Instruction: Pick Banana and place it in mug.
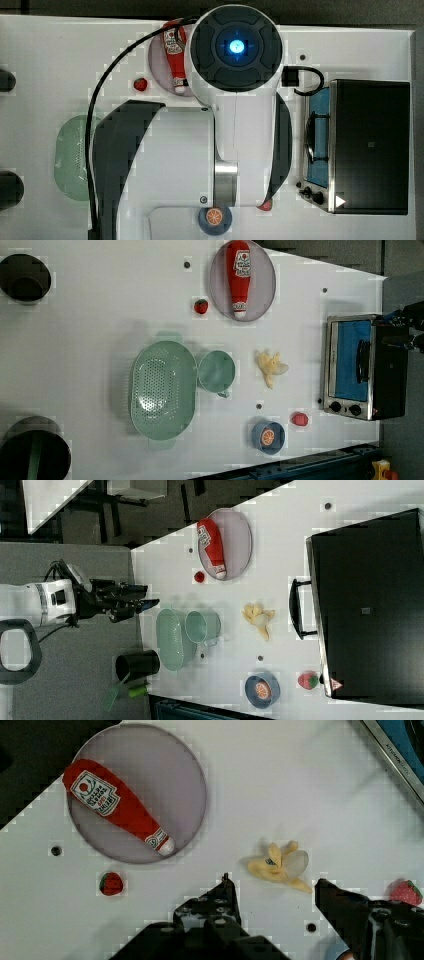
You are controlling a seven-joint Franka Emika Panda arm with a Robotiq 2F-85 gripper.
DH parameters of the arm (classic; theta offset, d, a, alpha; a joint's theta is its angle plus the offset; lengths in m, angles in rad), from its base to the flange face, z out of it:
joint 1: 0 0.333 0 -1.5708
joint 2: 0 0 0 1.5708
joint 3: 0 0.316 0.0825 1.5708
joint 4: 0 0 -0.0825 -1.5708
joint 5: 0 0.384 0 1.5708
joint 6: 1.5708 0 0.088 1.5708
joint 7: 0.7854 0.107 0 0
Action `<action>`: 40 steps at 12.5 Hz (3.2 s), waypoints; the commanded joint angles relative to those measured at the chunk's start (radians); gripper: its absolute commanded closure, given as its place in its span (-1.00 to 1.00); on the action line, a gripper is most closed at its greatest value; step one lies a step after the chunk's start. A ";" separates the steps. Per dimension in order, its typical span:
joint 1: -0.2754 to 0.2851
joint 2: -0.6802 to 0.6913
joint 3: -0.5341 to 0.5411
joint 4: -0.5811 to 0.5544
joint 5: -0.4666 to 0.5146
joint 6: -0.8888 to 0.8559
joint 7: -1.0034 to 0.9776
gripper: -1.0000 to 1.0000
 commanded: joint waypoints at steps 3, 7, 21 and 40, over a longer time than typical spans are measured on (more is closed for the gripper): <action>-0.035 -0.271 -0.015 -0.275 -0.015 -0.011 0.067 -0.99; -0.034 -0.222 -0.010 -0.297 -0.015 0.023 -0.146 -1.00; -0.034 0.267 -0.003 -0.462 -0.015 0.575 -1.050 -1.00; -0.039 0.182 -0.042 -0.575 -0.015 0.789 -1.106 0.57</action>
